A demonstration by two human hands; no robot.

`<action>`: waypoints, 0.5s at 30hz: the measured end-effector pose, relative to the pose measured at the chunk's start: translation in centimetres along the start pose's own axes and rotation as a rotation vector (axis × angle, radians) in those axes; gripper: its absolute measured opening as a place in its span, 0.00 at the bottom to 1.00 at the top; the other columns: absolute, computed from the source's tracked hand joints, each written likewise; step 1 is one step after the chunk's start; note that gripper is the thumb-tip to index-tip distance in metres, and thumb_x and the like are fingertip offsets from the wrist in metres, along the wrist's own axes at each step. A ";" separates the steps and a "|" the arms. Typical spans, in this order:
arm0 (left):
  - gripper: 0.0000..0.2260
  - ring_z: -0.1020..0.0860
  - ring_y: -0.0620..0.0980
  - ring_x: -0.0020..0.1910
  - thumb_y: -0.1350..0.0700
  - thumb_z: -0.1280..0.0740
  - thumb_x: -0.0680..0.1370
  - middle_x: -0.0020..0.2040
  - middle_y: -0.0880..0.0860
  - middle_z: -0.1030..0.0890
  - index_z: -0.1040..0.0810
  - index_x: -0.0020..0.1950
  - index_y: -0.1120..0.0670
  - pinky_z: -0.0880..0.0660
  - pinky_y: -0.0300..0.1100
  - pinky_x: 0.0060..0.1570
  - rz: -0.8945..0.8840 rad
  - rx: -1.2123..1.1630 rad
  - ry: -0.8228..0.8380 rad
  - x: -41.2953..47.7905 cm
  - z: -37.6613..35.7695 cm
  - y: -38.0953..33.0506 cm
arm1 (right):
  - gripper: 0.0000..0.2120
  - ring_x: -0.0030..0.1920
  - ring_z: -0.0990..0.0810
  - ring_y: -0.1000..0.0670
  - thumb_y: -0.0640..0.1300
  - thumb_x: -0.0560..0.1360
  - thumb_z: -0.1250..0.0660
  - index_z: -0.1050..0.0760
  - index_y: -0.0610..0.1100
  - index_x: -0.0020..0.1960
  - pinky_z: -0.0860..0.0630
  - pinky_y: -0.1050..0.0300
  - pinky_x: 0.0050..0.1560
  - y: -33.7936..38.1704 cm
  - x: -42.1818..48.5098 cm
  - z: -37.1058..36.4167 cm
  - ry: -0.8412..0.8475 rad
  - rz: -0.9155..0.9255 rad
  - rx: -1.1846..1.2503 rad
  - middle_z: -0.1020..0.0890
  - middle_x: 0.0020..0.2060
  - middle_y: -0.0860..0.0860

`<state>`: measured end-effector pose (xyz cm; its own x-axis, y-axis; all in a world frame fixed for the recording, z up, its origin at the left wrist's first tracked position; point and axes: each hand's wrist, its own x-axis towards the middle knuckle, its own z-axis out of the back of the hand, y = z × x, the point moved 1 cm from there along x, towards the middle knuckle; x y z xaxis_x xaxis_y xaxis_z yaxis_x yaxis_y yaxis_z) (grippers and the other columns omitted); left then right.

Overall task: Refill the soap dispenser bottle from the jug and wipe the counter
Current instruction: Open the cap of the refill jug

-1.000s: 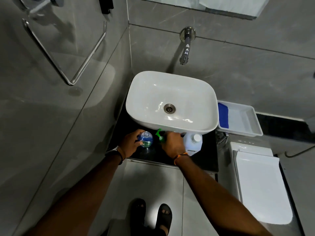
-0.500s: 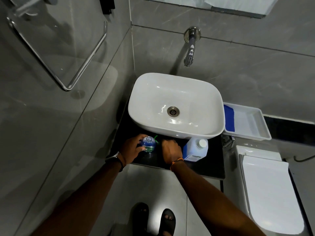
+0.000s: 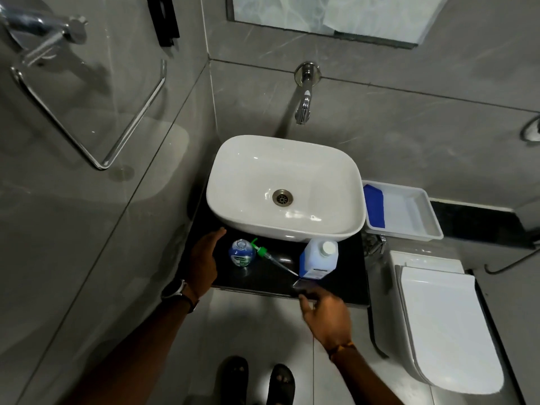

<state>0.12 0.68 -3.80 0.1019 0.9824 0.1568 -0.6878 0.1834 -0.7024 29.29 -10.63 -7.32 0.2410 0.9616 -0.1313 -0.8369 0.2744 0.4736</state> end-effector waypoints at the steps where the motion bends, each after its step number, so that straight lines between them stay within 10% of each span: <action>1: 0.30 0.28 0.61 0.69 0.79 0.41 0.69 0.68 0.61 0.25 0.28 0.69 0.62 0.34 0.48 0.71 -0.082 0.047 -0.054 -0.2 0.4 -0.3 | 0.11 0.36 0.18 0.57 0.56 0.75 0.28 0.18 0.54 0.54 0.25 0.63 0.36 -1.4 -0.1 0.7 -0.023 -0.037 -0.002 0.12 0.44 0.55; 8: 0.18 0.26 0.50 0.67 0.60 0.36 0.76 0.64 0.53 0.22 0.26 0.67 0.54 0.30 0.41 0.69 -0.429 0.060 -0.074 0.4 -1.8 -6.8 | 0.37 0.62 0.21 0.49 0.41 0.66 0.18 0.27 0.45 0.72 0.22 0.51 0.64 -4.9 5.1 6.4 -0.015 -0.001 0.310 0.22 0.66 0.49; 15: 0.17 0.21 0.47 0.61 0.50 0.32 0.78 0.62 0.49 0.19 0.24 0.66 0.49 0.25 0.44 0.63 -0.254 -0.159 0.178 2.2 -9.2 -13.4 | 0.45 0.66 0.22 0.55 0.42 0.62 0.15 0.31 0.50 0.75 0.23 0.52 0.67 -2.7 7.4 7.1 0.143 0.162 0.521 0.21 0.67 0.53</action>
<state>16.17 0.72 -0.43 0.3892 0.8929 0.2265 -0.5050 0.4124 -0.7582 36.86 -4.31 -3.35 0.0302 0.9923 -0.1203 -0.4959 0.1194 0.8601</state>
